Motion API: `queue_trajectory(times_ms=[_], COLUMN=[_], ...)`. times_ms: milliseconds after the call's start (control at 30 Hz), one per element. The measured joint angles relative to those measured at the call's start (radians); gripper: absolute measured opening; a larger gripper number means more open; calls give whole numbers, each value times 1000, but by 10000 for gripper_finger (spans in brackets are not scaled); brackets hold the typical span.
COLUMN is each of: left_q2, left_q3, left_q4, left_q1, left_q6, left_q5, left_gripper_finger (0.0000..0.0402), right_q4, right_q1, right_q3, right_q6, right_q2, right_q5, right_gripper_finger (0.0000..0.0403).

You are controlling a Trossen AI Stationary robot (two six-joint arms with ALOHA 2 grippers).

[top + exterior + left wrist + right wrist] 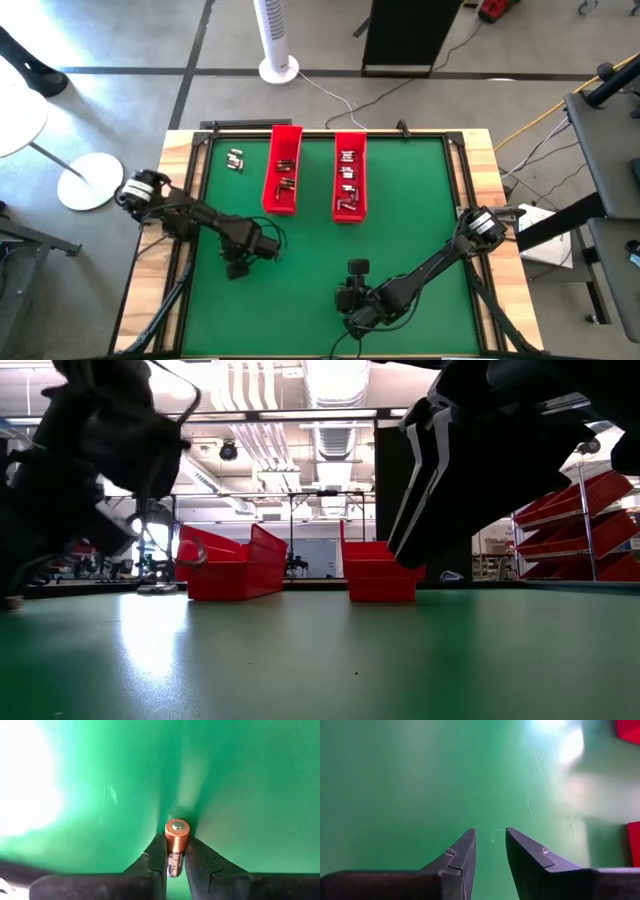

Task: Sort batteries
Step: Put the black battery into the left red bin

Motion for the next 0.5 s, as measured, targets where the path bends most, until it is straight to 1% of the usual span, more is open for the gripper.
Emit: queue_trajectory(times_ms=[200, 400, 500], left_q2=[-1, -2, -2], left_q3=[71, 100, 105], left_q4=[73, 230, 267], left_q1=[-57, -59, -59], left_q6=[139, 222, 238], left_q5=[-122, -137, -153], left_gripper_finger=[25, 25, 25], right_q4=[-48, -121, -177], right_q1=[1, 5, 12], right_q3=[0, 0, 0], right_q6=[17, 66, 111], right_q2=[0, -3, -12], right_q5=[-50, -50, -52], right_gripper_finger=[84, 70, 66])
